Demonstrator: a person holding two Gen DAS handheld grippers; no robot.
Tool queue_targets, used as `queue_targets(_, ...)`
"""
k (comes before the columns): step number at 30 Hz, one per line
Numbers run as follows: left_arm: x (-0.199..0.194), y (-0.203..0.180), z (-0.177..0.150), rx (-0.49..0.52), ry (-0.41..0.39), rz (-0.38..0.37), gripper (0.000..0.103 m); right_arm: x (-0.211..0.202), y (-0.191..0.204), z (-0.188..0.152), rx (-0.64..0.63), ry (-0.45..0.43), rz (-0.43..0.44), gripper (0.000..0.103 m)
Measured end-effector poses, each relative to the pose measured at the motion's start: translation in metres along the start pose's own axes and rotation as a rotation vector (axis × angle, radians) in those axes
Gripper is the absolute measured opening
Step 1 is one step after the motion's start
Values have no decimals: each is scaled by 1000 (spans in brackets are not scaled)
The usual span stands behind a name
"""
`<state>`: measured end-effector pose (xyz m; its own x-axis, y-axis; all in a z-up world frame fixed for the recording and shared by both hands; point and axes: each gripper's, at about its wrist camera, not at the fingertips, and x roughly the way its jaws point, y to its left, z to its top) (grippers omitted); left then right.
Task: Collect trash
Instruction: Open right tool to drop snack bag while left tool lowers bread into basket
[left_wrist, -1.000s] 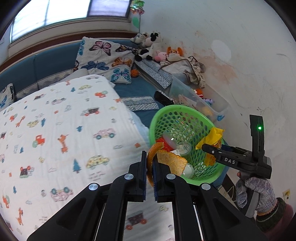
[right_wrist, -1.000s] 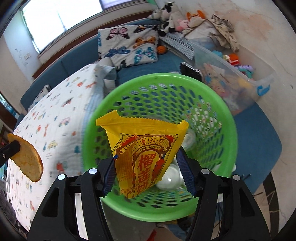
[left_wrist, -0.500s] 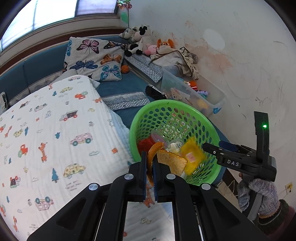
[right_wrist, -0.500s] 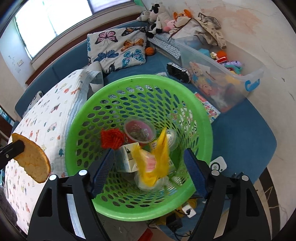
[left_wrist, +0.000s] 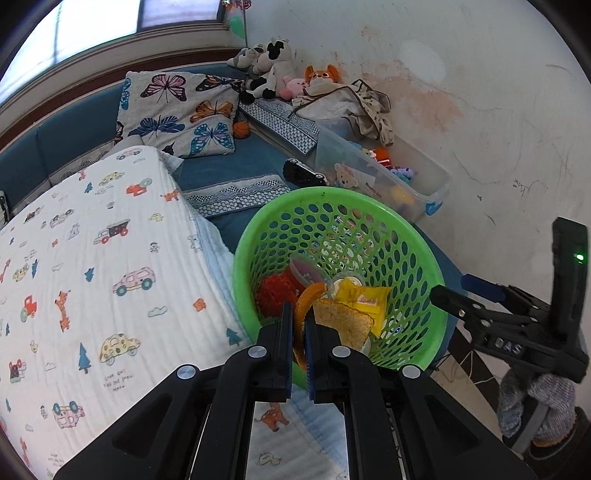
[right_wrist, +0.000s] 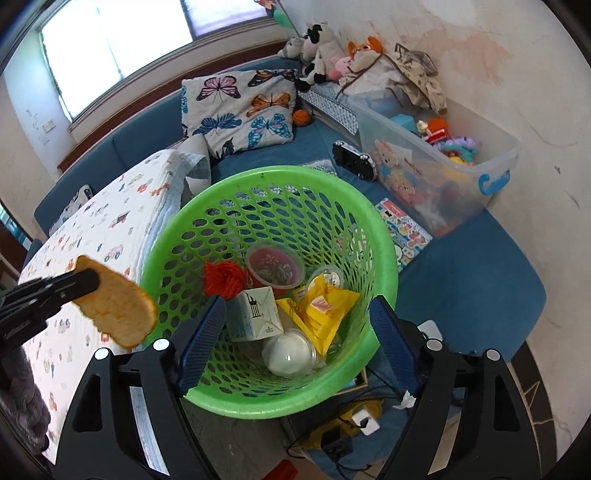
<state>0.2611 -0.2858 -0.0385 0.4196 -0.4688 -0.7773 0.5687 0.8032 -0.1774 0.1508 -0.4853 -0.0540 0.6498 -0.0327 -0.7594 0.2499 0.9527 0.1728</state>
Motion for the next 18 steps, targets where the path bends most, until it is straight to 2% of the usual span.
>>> queue_targets(18, 26, -16, 5, 17, 46, 11, 6, -21, -8, -12, 3, -37, 6, 80)
